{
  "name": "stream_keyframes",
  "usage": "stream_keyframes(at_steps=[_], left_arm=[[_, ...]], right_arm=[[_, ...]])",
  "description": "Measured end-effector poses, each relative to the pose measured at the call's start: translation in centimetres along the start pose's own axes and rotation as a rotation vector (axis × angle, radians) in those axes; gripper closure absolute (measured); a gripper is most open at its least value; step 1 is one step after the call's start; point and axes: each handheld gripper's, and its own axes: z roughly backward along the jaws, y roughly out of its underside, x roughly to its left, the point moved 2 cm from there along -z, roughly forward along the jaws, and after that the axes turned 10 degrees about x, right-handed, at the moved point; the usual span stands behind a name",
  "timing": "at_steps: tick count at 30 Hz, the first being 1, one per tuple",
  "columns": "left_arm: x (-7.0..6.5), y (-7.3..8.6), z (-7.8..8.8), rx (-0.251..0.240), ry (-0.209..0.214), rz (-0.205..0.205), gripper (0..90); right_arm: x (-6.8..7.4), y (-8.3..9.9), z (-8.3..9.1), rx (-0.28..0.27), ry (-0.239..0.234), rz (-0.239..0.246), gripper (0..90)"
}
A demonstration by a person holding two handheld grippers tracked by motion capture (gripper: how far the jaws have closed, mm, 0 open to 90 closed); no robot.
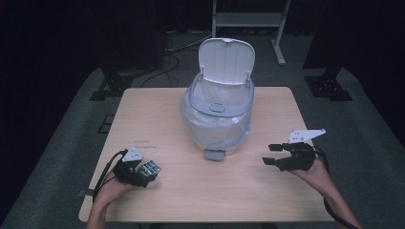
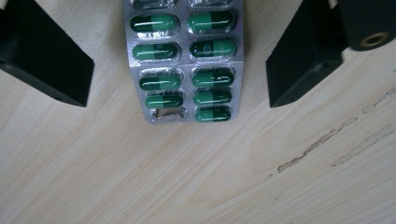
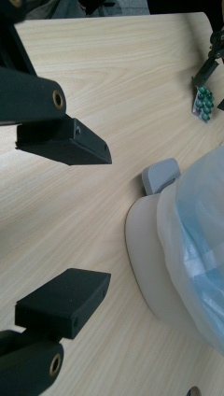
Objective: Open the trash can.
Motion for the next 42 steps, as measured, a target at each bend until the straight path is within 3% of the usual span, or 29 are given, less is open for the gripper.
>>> stream_keyframes(at_steps=[3,7,8,11,13,19,28,42], left_arm=[[0.0,0.2,-0.2,0.031,0.016,0.007,12.5],[0.0,0.2,-0.2,0.03,0.024,0.009,13.7],[0.0,0.2,-0.2,0.03,0.028,-0.002,21.2],[0.1,0.3,-0.4,0.046,0.026,-0.024,24.5],[0.1,0.3,-0.4,0.042,0.025,-0.028,32.3],[0.0,0.0,-0.3,0.046,0.017,-0.029,33.3],[-0.4,-0.3,0.2,0.04,0.045,-0.031,33.3],[-0.8,-2.9,2.1,0.018,0.069,-0.068,33.3]], right_arm=[[0.1,0.5,-0.2,0.0,0.006,0.005,34.5],[0.2,0.9,-0.5,0.0,0.006,0.008,34.5],[0.2,1.3,-0.8,0.004,0.006,0.006,34.4],[0.3,1.6,-1.0,0.012,0.016,0.008,33.7],[0.4,1.8,-1.1,0.011,0.023,0.013,33.5],[0.4,2.3,-0.9,0.006,0.027,0.012,33.0],[-0.2,2.7,-1.4,0.009,0.018,-0.007,31.2],[-0.5,2.9,-1.3,0.004,0.001,-0.011,29.9]])
